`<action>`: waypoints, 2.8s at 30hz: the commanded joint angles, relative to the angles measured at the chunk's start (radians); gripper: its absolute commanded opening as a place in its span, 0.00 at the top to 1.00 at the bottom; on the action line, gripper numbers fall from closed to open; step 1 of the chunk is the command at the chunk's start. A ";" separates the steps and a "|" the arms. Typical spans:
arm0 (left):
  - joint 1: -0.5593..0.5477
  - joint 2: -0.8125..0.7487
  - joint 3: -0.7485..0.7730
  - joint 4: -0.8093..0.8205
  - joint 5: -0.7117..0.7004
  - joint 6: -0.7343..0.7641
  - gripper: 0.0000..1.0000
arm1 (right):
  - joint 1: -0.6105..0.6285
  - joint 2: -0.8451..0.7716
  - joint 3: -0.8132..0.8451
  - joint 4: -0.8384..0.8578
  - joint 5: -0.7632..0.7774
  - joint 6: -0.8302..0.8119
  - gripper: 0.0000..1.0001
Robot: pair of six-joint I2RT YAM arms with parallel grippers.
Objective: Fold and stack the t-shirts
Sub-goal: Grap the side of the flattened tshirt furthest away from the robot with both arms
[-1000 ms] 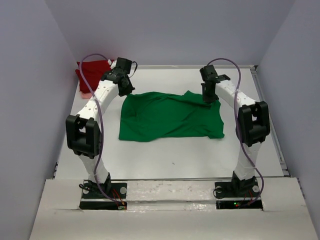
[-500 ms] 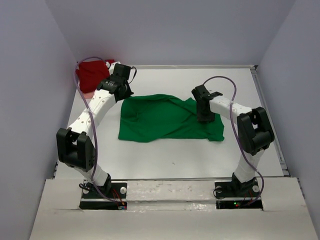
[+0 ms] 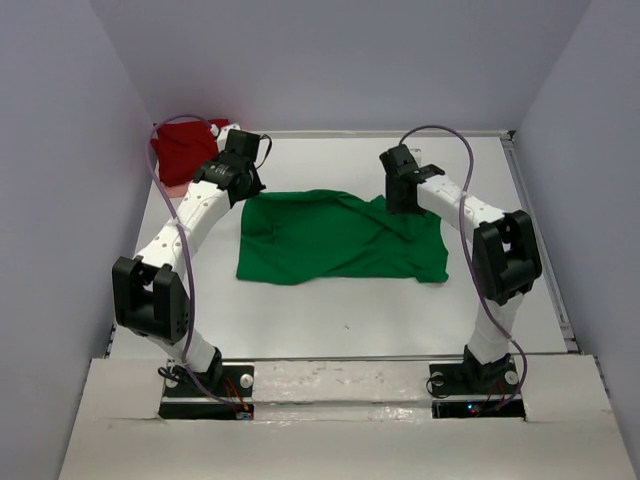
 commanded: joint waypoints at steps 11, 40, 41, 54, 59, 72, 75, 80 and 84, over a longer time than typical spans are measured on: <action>-0.003 0.038 0.009 0.031 -0.013 0.019 1.00 | -0.073 0.053 0.066 0.049 0.063 0.011 0.51; -0.007 0.008 -0.058 0.048 -0.010 0.020 1.00 | -0.196 -0.116 -0.222 0.293 -0.239 0.059 0.57; -0.007 0.009 -0.065 0.051 -0.009 0.020 1.00 | -0.196 -0.116 -0.222 0.292 -0.235 0.062 0.57; -0.007 0.020 -0.072 0.060 -0.004 0.022 1.00 | -0.215 -0.087 -0.241 0.290 -0.225 0.063 0.58; -0.006 0.020 -0.080 0.066 -0.003 0.022 1.00 | -0.215 -0.082 -0.245 0.293 -0.224 0.065 0.58; -0.007 0.015 -0.085 0.065 -0.004 0.022 1.00 | -0.224 -0.049 -0.233 0.306 -0.255 0.057 0.65; -0.007 0.019 -0.086 0.068 -0.004 0.022 1.00 | -0.224 -0.033 -0.222 0.304 -0.258 0.053 0.68; -0.007 0.016 -0.086 0.069 -0.006 0.020 1.00 | -0.224 -0.035 -0.216 0.304 -0.258 0.050 1.00; -0.007 0.012 -0.094 0.071 -0.006 0.020 1.00 | -0.224 -0.058 -0.205 0.290 -0.238 0.044 1.00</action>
